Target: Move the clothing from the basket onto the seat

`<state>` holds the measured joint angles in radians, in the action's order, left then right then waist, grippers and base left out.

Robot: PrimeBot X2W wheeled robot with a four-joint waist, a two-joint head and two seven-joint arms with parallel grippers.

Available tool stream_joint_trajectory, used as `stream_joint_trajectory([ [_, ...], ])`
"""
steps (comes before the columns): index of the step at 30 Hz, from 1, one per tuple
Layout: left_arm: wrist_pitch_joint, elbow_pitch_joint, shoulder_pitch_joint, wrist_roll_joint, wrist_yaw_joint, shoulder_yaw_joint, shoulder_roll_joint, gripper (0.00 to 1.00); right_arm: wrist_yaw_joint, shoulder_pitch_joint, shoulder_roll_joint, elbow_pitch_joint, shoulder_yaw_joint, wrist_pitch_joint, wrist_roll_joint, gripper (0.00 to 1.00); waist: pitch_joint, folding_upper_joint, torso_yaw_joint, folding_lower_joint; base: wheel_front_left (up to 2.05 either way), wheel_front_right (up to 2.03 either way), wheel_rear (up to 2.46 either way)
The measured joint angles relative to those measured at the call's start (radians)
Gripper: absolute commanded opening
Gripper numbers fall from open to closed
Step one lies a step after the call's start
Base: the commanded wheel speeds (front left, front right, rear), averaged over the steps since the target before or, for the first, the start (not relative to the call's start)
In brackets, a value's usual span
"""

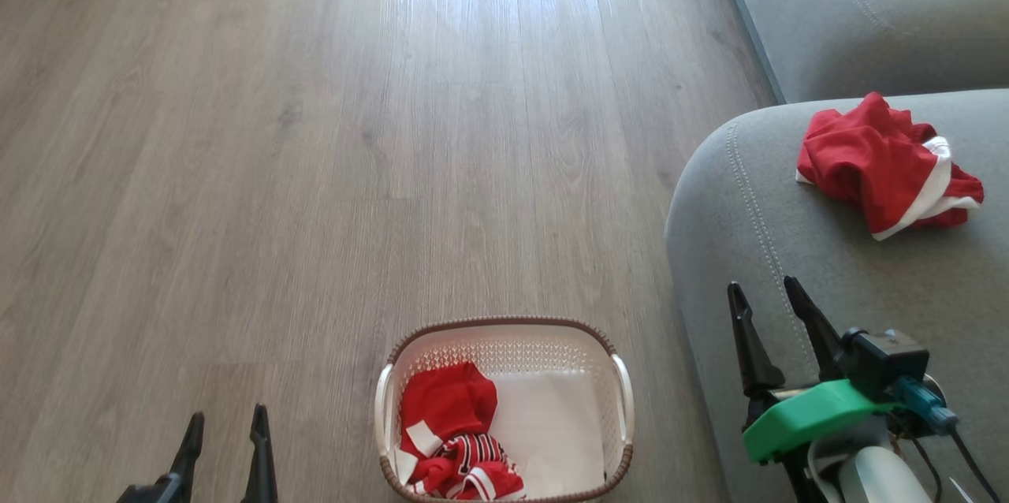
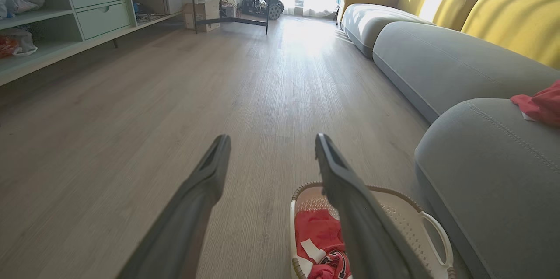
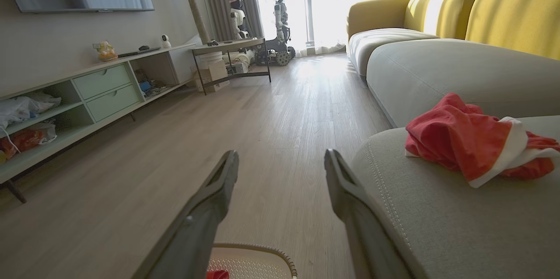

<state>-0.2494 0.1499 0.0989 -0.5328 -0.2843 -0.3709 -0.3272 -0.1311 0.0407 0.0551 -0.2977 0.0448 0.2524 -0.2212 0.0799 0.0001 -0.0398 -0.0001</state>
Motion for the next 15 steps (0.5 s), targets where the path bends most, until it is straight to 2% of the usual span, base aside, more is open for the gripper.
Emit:
stream_joint_trajectory([
  [15, 0.0, 0.027, 0.003, 0.044, 0.047, 0.033, 0.036, 1.0, 0.0, -0.015, -0.001, -0.003, 0.004, 0.0, -0.009, 1.0, -0.006, 0.0, 0.0, 0.0, 0.0, 0.0, 0.0],
])
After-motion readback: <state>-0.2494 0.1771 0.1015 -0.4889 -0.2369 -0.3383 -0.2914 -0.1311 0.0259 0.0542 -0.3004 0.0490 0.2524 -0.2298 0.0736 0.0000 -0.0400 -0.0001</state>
